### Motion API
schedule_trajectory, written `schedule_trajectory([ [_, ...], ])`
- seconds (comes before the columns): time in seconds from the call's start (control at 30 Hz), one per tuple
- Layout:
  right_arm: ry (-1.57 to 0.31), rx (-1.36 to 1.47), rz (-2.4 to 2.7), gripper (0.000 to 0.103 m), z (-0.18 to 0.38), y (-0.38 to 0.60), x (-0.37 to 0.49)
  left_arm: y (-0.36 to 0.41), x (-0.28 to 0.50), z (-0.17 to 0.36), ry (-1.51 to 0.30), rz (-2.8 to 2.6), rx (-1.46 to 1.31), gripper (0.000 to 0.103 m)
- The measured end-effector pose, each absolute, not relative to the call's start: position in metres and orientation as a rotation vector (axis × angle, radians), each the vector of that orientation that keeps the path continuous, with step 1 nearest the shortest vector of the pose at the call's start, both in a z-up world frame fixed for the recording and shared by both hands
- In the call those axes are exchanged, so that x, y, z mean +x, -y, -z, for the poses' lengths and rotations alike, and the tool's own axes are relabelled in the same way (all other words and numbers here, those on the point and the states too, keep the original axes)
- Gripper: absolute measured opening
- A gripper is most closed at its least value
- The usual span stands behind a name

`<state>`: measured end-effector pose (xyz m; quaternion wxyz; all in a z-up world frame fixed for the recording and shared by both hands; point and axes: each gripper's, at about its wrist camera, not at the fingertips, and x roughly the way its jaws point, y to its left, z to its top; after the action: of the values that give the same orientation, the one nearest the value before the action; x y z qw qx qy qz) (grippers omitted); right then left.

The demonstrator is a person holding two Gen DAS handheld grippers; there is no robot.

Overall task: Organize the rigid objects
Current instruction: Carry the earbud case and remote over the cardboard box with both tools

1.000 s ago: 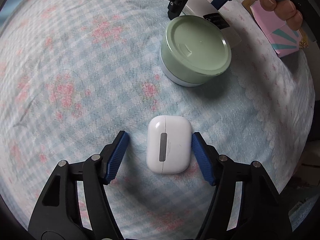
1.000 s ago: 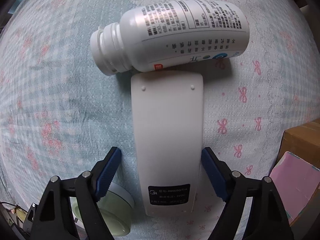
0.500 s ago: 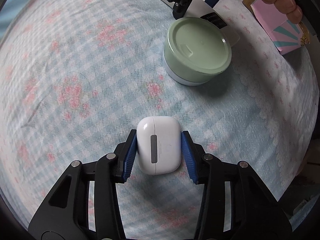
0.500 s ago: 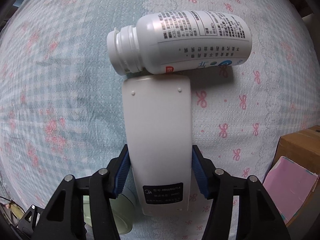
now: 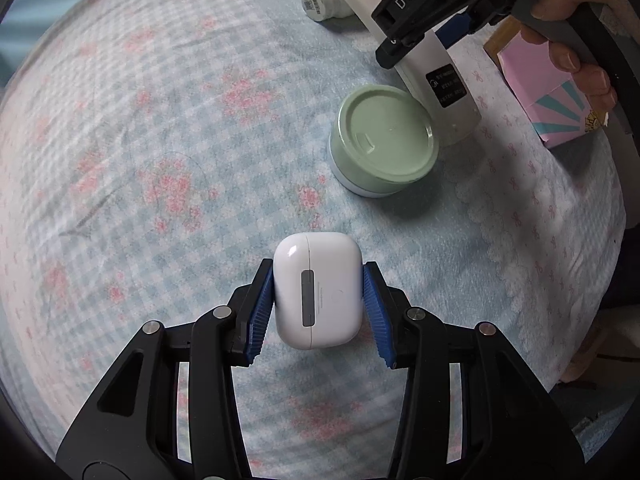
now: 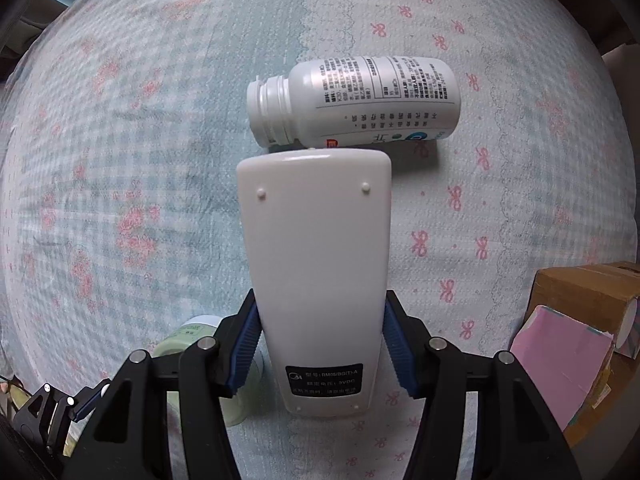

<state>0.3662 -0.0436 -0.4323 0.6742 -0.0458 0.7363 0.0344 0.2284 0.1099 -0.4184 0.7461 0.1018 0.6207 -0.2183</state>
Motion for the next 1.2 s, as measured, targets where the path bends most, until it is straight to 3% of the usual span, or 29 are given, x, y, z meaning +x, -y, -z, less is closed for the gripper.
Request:
schedule_trajectory([
  [0.37,-1.562,0.015,-0.097,0.053,0.34,0.065,0.335,-0.105,0.226,0.358,-1.304,0.46,0.18,0.04],
  [0.57,-1.51,0.091,-0.097,0.053,0.301,0.124,0.335,-0.069,0.214,0.318,-1.263,0.488,0.2,0.04],
  [1.2,-1.361,0.304,0.069,0.053,0.196,0.342,0.288,0.127,0.23,0.21,-1.142,0.596,0.211,0.04],
])
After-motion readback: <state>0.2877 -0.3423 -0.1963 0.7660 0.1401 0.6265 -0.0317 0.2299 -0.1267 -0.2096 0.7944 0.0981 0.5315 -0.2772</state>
